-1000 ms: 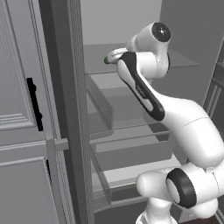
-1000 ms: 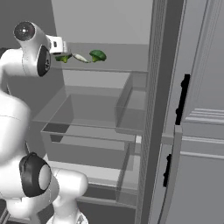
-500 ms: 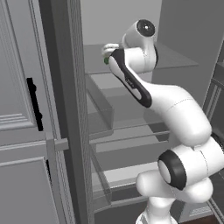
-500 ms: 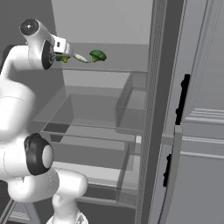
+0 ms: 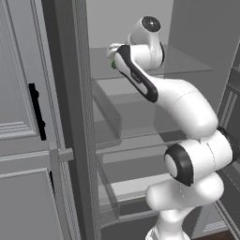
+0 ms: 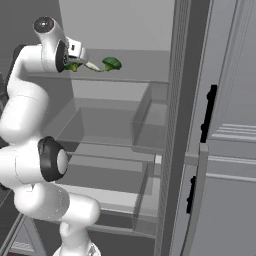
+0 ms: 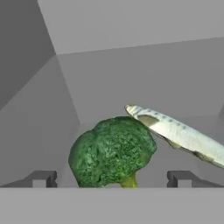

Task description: Place one broccoli and one fish in each tupperware on the nearby counter, to pack two identical lunches.

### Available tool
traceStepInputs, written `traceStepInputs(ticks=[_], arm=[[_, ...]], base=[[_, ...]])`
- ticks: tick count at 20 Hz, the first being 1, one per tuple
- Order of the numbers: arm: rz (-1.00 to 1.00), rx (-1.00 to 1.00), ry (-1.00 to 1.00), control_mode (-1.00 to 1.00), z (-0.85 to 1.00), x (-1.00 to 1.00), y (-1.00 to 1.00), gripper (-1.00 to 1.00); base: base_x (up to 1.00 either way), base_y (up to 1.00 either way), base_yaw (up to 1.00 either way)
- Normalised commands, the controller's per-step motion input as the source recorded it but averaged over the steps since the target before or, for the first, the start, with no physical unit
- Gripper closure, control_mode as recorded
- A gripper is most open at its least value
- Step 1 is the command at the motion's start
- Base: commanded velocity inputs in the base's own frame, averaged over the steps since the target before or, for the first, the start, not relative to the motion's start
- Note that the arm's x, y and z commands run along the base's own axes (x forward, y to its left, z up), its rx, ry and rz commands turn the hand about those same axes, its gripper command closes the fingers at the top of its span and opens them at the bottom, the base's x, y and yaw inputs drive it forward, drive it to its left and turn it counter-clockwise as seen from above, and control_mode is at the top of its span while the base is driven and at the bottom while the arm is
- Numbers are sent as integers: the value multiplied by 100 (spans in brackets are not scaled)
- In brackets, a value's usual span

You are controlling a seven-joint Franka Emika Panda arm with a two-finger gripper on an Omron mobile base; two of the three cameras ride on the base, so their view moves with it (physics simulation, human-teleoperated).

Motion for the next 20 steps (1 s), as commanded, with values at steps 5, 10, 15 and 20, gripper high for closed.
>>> traceStepInputs(ticks=[5, 10, 15, 20], arm=[[0, 6, 0, -100, -10, 33, 0, -100], [0, 5, 0, -100, 0, 5, 0, -100], [0, 0, 0, -100, -27, 0, 0, -100], [0, 0, 0, -100, -6, 16, 0, -100]], base=[[0, 0, 0], [0, 0, 0], [0, 0, 0], [0, 0, 0]])
